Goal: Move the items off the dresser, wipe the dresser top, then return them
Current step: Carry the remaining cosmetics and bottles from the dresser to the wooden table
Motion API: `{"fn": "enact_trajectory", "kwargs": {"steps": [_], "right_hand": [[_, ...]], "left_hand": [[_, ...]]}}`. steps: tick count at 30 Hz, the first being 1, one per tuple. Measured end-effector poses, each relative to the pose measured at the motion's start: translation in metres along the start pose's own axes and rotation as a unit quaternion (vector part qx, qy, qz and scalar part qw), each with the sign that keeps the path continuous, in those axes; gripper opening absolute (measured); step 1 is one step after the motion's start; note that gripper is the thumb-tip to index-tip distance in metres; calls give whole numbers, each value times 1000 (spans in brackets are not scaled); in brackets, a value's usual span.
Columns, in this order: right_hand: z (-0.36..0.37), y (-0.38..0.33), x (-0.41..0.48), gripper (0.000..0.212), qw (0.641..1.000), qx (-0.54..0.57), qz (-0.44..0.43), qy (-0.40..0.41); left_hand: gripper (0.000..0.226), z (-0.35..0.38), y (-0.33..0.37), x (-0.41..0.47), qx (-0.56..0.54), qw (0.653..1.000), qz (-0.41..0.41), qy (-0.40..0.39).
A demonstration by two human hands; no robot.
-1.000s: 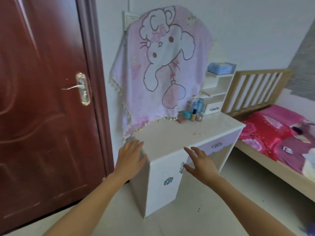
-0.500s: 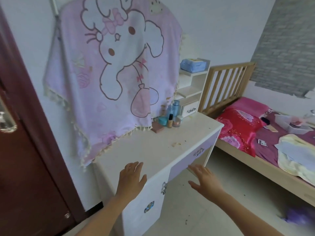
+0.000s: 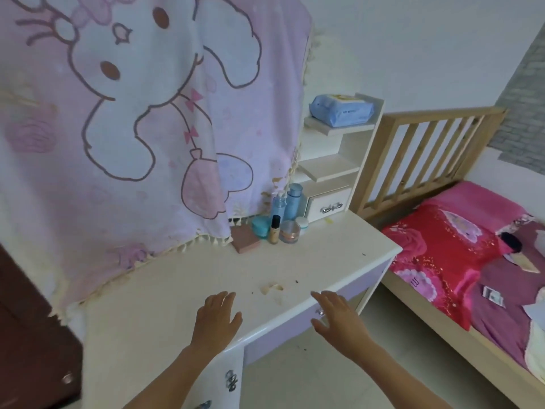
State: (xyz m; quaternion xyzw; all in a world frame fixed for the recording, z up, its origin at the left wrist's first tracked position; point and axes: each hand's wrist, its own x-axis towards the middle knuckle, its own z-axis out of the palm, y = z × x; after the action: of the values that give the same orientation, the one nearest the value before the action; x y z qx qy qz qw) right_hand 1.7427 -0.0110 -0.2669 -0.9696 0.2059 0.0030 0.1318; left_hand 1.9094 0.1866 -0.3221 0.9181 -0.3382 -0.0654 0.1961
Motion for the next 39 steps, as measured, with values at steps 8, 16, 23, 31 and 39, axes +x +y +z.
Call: {"fn": "enact_trajectory", "kwargs": {"steps": [8, 16, 23, 31, 39], "right_hand": [[15, 15, 81, 56, 997, 8, -67, -42], [18, 22, 181, 54, 991, -25, -133, -5], [13, 15, 237, 55, 984, -40, -167, -40], [-11, 11, 311, 47, 957, -38, -288, 21], [-18, 17, 349, 42, 945, -2, -323, 45]], "left_hand": [[102, 28, -2, 46, 27, 996, -72, -43], [85, 38, -11, 131, 6, 992, -118, -39], [67, 49, 1, 182, -18, 997, -81, -13], [36, 63, 6, 227, 64, 996, -64, -8], [40, 74, 14, 251, 109, 992, -69, 5]]}}
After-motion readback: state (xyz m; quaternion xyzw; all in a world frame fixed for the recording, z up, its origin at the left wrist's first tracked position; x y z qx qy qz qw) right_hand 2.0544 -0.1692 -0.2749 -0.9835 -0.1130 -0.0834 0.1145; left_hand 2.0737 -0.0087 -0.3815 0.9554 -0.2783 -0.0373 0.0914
